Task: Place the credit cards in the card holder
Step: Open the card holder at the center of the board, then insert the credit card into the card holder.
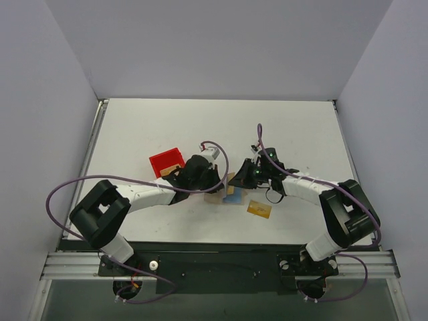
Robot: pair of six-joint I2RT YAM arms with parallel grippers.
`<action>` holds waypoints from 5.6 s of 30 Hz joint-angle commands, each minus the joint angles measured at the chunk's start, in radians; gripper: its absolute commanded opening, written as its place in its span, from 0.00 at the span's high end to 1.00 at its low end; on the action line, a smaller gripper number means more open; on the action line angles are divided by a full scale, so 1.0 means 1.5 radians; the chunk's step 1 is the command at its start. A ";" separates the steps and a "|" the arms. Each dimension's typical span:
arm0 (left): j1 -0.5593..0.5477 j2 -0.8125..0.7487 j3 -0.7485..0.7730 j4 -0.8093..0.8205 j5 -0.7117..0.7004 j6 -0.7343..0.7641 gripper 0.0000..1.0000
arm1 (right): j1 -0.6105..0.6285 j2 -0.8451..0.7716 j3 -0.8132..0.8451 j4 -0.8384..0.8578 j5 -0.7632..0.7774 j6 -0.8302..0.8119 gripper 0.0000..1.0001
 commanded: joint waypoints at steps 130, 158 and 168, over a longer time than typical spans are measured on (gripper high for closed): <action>0.000 0.007 -0.003 -0.002 -0.044 0.055 1.00 | 0.020 0.024 0.041 -0.129 0.054 -0.091 1.00; 0.029 0.039 -0.035 0.011 -0.065 0.056 1.00 | 0.016 0.025 0.041 -0.133 0.051 -0.093 1.00; 0.029 0.045 -0.049 0.015 -0.062 0.058 1.00 | 0.013 -0.003 0.041 -0.133 0.044 -0.096 1.00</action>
